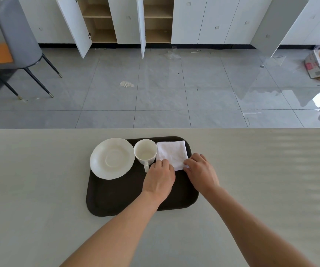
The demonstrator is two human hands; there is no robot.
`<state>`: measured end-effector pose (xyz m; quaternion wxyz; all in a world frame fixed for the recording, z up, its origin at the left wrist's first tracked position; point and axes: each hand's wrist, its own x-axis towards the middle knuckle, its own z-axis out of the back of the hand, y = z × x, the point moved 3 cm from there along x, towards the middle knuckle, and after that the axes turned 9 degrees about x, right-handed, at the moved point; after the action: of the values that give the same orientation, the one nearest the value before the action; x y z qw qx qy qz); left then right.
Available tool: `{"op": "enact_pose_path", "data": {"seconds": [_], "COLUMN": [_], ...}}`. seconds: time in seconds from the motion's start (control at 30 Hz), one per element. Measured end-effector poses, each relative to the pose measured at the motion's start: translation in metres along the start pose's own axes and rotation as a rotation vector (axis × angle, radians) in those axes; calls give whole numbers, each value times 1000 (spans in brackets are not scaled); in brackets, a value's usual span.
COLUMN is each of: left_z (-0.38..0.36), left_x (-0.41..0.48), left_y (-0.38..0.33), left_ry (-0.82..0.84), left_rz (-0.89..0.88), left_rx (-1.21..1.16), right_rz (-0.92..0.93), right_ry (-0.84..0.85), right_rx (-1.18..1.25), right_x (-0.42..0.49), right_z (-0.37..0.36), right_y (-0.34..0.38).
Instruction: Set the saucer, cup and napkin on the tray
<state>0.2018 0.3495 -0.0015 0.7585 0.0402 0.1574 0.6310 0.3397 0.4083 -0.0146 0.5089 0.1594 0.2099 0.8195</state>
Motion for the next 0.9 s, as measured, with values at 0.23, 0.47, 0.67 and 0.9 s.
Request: {"op": "enact_pose_path", "data": {"seconds": [0.23,0.47,0.67,0.9], "left_z": [-5,-9,-25,-27], "left_x": [3,49,59,58], "left_y": [-3,-13,-14,-15], "left_ry": [-171,4,50,80], "left_rz": [-17,158,216,212], "left_rx": [-55,-162,-243,-245], "right_rz": [-18,-11,-5,-16], "right_ry": [65,284,284,297], "right_rx": [-28,-216,-229,-205], "right_x": [5,32,32,30], "right_z": [-3,-11,-23,-22], "right_y": [1,-16,-26,-26]}}
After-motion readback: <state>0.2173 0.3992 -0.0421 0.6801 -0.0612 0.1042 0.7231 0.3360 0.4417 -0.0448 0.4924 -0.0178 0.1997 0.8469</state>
